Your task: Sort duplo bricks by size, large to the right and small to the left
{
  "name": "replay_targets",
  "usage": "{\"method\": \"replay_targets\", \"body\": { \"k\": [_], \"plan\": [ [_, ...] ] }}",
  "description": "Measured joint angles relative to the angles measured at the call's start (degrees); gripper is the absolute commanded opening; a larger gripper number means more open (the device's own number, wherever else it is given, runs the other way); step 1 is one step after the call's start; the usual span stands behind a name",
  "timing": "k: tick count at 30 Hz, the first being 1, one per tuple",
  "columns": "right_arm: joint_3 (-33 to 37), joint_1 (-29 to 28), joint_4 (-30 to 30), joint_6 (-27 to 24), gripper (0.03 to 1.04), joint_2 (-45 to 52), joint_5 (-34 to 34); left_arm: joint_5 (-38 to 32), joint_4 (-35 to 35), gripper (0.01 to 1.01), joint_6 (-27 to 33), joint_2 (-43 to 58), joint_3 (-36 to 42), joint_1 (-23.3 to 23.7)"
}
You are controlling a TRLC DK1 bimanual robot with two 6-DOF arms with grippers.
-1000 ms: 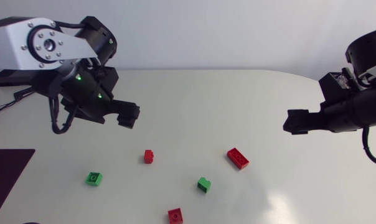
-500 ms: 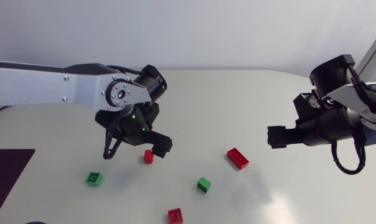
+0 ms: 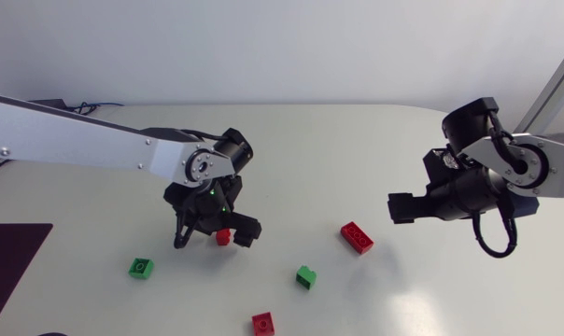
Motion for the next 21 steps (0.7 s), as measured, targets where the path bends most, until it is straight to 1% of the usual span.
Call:
{"method": "replay_targets", "body": {
  "k": [4, 8, 9, 10, 12, 13, 14, 15, 17, 21],
  "plan": [
    [-0.3, -0.6, 0.3, 0.0, 1.0, 0.0, 0.0, 0.1, 2.1, 0.854, 0.0, 0.1, -0.2, -1.4],
    [-0.8, -0.8, 0.3, 0.0, 1.0, 0.0, 0.0, 0.2, 2.2, 0.852, 0.0, 0.1, -0.2, -1.2],
    [-0.8, -0.8, 0.3, 0.0, 1.0, 0.0, 0.0, 0.2, 2.2, 0.836, 0.0, 0.1, -0.2, -1.1],
    [-0.9, -0.8, 0.3, 0.0, 1.0, 0.0, 0.0, 0.2, 2.2, 0.77, 0.0, 0.1, -0.2, -1.0],
    [-1.0, -0.9, 0.6, 0.0, 1.0, 0.0, 0.0, 0.2, 2.2, 0.672, 0.0, 0.1, -0.2, -0.6],
    [-1.0, -0.9, 0.7, 0.0, 1.0, 0.0, 0.0, 0.2, 2.2, 0.585, 0.0, 0.1, -0.2, -0.4],
    [-1.1, -1.0, 0.7, 0.0, 1.0, 0.0, 0.0, 0.2, 2.2, 0.525, 0.0, 0.1, -0.2, 0.0],
    [-1.2, -1.0, 0.7, 0.0, 1.0, 0.0, 0.0, 0.2, 2.4, 0.444, 0.0, 0.1, -0.2, 0.6],
    [-1.3, -1.1, 0.9, 0.0, 1.0, -0.1, 0.0, 0.2, 3.8, 0.225, 0.0, 0.1, -0.5, 1.9],
    [-1.5, -1.1, 1.1, 0.0, 1.0, -0.1, 0.0, 0.4, 6.0, 0.211, -0.2, 0.1, -2.0, 3.4]
  ]
}}
